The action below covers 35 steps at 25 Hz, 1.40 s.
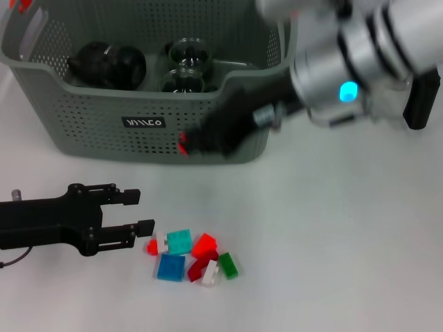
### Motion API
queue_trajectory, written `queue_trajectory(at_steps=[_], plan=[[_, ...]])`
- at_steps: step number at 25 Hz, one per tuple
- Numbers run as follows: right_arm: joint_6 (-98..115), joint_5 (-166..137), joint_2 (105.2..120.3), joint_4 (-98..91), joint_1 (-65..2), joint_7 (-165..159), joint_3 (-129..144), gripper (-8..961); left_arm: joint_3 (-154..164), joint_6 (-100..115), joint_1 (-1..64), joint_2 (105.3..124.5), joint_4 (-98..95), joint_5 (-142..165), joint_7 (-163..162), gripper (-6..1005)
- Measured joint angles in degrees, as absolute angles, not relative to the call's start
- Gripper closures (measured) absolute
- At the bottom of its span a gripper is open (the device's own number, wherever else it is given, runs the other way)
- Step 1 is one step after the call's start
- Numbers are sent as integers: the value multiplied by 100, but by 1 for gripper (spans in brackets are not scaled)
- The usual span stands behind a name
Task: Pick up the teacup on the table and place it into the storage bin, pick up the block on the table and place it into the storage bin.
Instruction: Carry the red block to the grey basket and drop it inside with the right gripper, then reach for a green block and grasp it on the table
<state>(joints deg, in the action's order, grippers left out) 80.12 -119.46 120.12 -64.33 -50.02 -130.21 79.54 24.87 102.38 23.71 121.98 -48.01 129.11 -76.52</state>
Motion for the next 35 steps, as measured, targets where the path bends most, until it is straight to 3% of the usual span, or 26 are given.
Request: queue_trajectory(at_steps=[10, 20, 31, 35], plan=[[7503, -12801, 11947, -6476, -6117, -12931, 6285, 828, 2439, 10259, 2399, 12194, -4809, 12911, -7639, 338], [6391, -13737, 11942, -5531, -6517, -12971, 6294, 833, 2445, 10275, 2409, 12190, -4798, 12904, -7637, 338], [6227, -13963, 11989, -5579, -6373, -12926, 6288, 457, 2443, 10268, 2452, 12181, -4796, 12907, -7638, 338], [6594, -13471, 11995, -6022, -6054, -12775, 6297, 367, 2447, 10237, 2453, 12182, -4792, 12899, -7637, 338]])
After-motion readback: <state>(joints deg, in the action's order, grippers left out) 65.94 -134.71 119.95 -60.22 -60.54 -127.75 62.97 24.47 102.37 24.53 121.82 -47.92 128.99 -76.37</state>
